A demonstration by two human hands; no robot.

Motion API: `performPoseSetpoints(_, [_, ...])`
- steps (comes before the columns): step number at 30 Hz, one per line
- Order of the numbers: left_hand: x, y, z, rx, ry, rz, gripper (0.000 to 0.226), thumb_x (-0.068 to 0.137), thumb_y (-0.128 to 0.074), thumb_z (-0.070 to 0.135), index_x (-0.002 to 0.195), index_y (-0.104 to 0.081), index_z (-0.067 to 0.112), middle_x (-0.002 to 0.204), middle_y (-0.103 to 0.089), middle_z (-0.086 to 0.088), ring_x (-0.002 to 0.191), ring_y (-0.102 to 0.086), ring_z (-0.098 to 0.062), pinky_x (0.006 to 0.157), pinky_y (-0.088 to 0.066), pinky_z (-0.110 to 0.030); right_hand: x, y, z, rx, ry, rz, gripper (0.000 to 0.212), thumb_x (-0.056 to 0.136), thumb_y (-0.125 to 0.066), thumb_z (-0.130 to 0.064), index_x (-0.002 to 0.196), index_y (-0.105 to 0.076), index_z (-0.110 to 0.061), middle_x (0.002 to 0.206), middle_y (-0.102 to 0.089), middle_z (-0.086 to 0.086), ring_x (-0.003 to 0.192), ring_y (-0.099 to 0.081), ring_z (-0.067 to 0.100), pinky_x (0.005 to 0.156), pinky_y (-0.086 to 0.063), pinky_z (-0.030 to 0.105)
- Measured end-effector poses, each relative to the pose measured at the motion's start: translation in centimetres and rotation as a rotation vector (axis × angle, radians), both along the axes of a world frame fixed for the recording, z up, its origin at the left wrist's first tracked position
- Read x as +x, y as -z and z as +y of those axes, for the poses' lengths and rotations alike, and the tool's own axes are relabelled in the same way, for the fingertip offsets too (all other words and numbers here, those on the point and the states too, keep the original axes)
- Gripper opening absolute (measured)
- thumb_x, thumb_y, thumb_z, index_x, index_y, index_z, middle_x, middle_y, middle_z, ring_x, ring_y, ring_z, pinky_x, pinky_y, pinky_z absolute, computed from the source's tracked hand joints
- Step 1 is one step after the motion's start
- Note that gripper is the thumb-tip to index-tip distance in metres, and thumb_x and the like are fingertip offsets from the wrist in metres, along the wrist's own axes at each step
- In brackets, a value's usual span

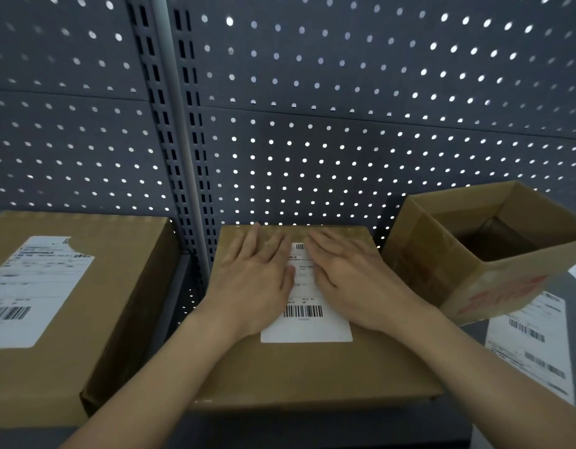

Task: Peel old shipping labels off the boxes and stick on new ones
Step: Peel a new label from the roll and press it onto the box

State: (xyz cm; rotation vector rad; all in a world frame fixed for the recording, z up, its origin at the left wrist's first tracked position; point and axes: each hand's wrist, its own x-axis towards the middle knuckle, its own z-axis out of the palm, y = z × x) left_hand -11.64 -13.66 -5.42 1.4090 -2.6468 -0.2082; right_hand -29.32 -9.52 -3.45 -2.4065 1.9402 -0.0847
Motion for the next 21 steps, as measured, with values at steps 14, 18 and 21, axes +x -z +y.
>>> performPoseSetpoints(14, [-0.1, 0.7, -0.1, -0.034, -0.015, -0.017, 0.087, 0.075, 0.02, 0.054, 0.155, 0.007, 0.023, 0.162, 0.012, 0.008, 0.147, 0.019, -0.011, 0.121, 0.009, -0.035, -0.5, 1.8, -0.7, 0.06, -0.047, -0.042, 0.077, 0.086, 0.008, -0.053, 0.157, 0.002, -0.024, 0.163, 0.01, -0.01, 0.146, 0.019, 0.0, 0.121, 0.009, 0.029])
performPoseSetpoints(18, [-0.2, 0.5, 0.1, -0.039, -0.05, -0.004, 0.085, 0.08, 0.015, 0.056, 0.156, 0.005, 0.019, 0.163, 0.01, 0.004, 0.147, 0.018, -0.011, 0.12, 0.011, -0.032, -0.3, 1.7, -0.4, 0.047, -0.022, -0.037, 0.074, 0.09, 0.007, -0.056, 0.156, 0.004, -0.024, 0.163, 0.01, -0.007, 0.147, 0.017, 0.004, 0.12, 0.011, 0.029])
performPoseSetpoints(21, [-0.1, 0.3, 0.0, -0.005, -0.057, -0.017, 0.067, 0.098, -0.003, 0.051, 0.156, 0.004, 0.018, 0.163, 0.01, 0.003, 0.147, 0.018, -0.012, 0.12, 0.011, -0.032, -0.2, 1.3, -0.5, 0.063, 0.007, -0.014, 0.064, 0.1, -0.005, -0.05, 0.157, 0.002, -0.02, 0.164, 0.006, -0.005, 0.149, 0.012, 0.005, 0.121, 0.008, 0.03])
